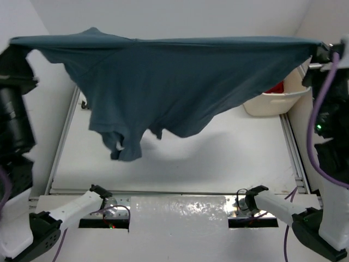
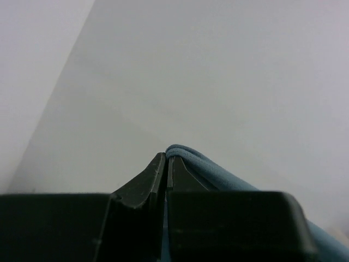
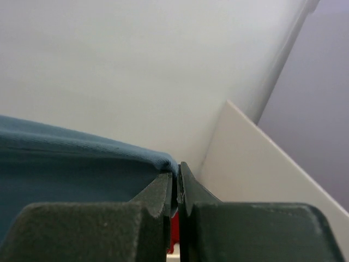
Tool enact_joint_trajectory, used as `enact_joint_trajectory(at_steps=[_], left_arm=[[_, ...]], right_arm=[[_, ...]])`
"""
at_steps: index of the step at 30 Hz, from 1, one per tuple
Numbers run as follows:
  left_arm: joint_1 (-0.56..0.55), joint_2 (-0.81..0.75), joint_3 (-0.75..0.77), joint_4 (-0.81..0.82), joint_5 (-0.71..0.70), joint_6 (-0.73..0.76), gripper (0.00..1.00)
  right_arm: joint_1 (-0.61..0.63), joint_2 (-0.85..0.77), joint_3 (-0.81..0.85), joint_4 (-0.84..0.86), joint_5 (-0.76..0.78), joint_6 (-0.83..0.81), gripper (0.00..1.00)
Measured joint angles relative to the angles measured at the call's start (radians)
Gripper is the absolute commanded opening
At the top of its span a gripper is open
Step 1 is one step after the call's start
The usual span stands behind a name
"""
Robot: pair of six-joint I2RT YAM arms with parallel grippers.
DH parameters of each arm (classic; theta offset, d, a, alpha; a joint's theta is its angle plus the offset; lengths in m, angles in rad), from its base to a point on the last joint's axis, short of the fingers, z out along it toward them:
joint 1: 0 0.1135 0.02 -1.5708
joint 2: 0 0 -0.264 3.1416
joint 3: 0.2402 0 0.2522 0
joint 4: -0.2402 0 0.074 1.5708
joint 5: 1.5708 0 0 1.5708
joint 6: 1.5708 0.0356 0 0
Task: Fold and stack the t-shirts
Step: Flatten out the tshirt
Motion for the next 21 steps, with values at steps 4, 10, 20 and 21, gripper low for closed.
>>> enact_joint_trajectory(at_steps=[4,10,20,21], left_arm=[[0.0,-0.029,0.116,0.024,0.126,0.041,0.0],[0.0,0.037,0.167,0.089,0.132,0.089,0.0],[0.132,0.527,-0.008,0.194,-0.07,0.038,0.19],[0.169,0.617,-0.039,0.187,-0.043,0.013,0.6]], right_arm=[[0.0,-0.05,0.019,0.008,-0.066,-0.029,0.0],[0.0,-0.032,0.002,0.06,-0.086,-0.06,0.01],[-0.05,0.304,-0.359,0.222,0.073,-0.01,0.04],[-0.07,0.375,-0.407,0.222,0.064,0.019,0.07]])
